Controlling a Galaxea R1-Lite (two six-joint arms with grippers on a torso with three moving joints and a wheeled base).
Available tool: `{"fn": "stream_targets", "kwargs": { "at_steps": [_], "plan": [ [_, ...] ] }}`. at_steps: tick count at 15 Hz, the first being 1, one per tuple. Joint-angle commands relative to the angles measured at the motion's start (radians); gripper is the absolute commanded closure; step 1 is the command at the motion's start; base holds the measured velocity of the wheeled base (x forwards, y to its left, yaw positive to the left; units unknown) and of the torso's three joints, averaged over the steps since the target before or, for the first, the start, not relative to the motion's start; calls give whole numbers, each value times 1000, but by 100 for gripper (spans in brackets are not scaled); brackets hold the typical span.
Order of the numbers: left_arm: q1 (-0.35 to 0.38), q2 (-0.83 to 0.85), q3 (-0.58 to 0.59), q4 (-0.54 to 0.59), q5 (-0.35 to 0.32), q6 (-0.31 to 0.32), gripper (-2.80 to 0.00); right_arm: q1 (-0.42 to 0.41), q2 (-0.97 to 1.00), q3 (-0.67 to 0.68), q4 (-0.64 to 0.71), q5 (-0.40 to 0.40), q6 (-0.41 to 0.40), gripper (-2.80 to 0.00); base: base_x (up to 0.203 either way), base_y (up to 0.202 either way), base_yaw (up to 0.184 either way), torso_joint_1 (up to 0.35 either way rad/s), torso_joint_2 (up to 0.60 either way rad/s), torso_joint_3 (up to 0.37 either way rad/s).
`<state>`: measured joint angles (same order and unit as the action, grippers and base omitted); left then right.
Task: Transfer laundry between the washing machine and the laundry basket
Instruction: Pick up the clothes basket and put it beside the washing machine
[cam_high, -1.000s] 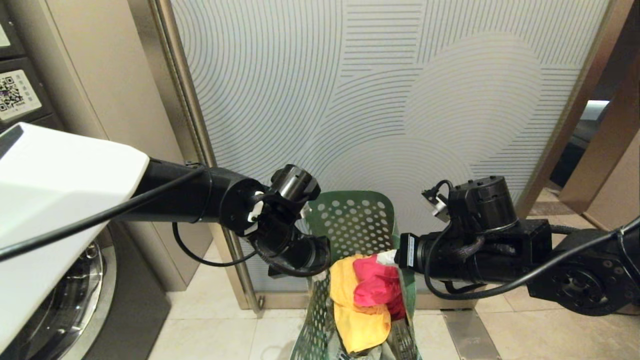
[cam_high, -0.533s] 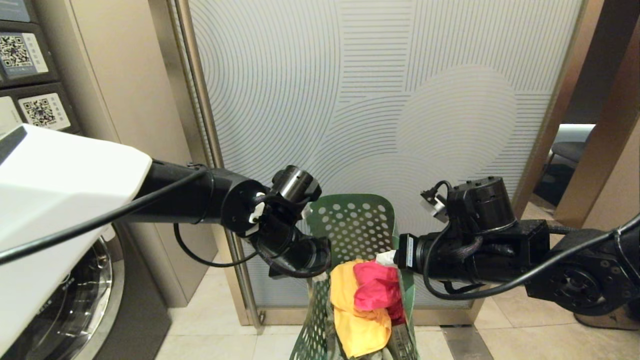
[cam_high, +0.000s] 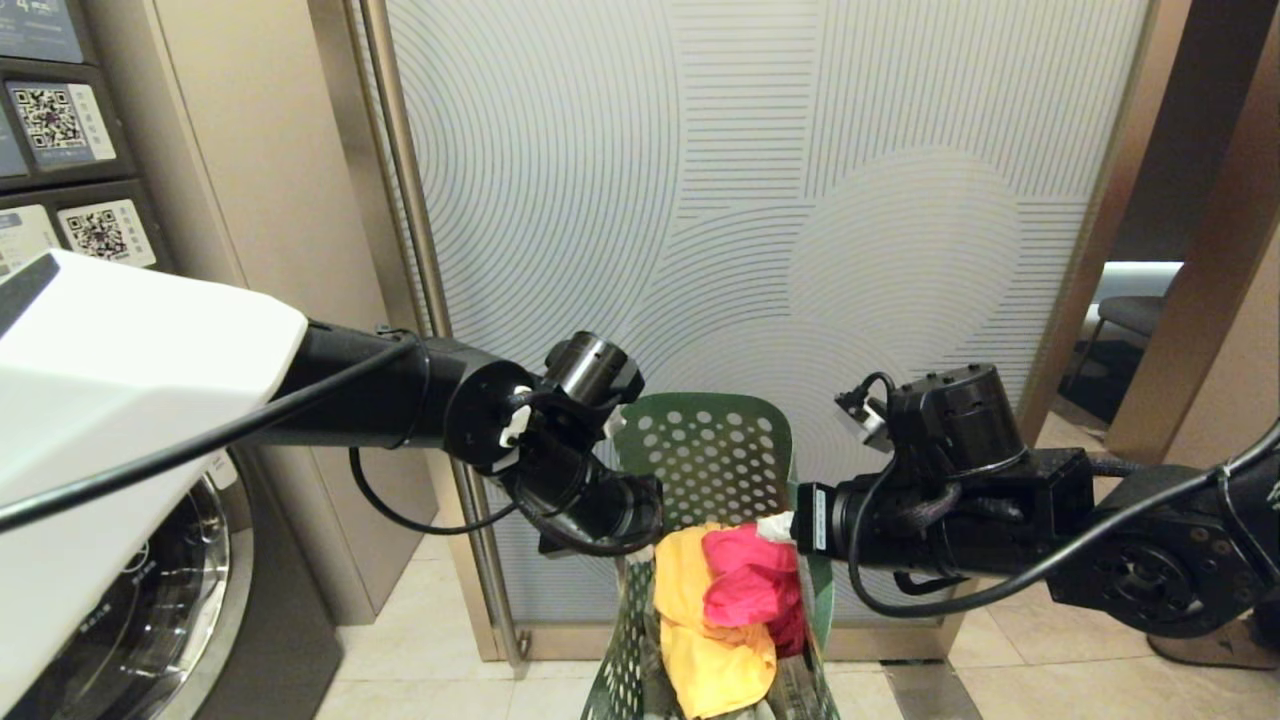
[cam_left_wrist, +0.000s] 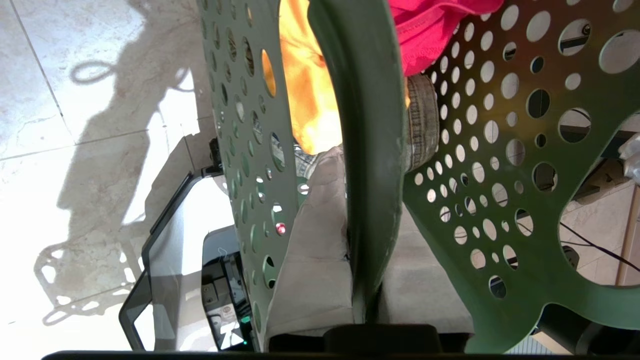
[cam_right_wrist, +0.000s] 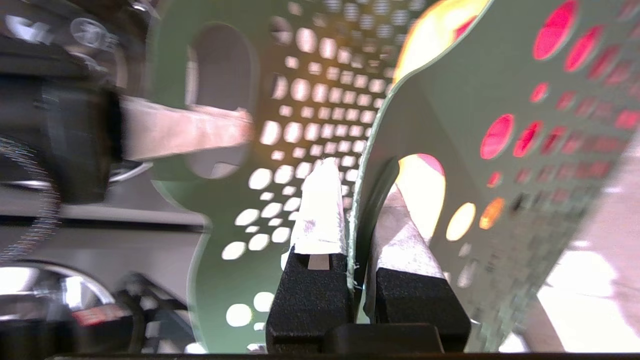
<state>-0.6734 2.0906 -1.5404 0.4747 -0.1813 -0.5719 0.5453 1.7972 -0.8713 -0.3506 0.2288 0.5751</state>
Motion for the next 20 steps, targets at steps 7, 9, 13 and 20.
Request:
{"fn": "stream_targets", "kwargs": {
  "at_steps": [7, 9, 13, 20],
  "plan": [
    [0, 12, -1, 2, -1, -2, 0, -1, 17, 1, -4, -28, -3, 0, 0, 0, 0, 0, 0, 0],
    [0, 11, -1, 4, -1, -2, 0, -1, 21, 3, -2, -28, -3, 0, 0, 0, 0, 0, 0, 0],
    [0, 16, -1, 1, -3, -2, 0, -5, 28, 3, -4, -28, -3, 0, 0, 0, 0, 0, 0, 0],
    [0, 30, -1, -1, -3, 0, 0, -7, 40, 0, -5, -31, -6, 0, 1, -7, 114, 2, 2, 1]
  ]
}}
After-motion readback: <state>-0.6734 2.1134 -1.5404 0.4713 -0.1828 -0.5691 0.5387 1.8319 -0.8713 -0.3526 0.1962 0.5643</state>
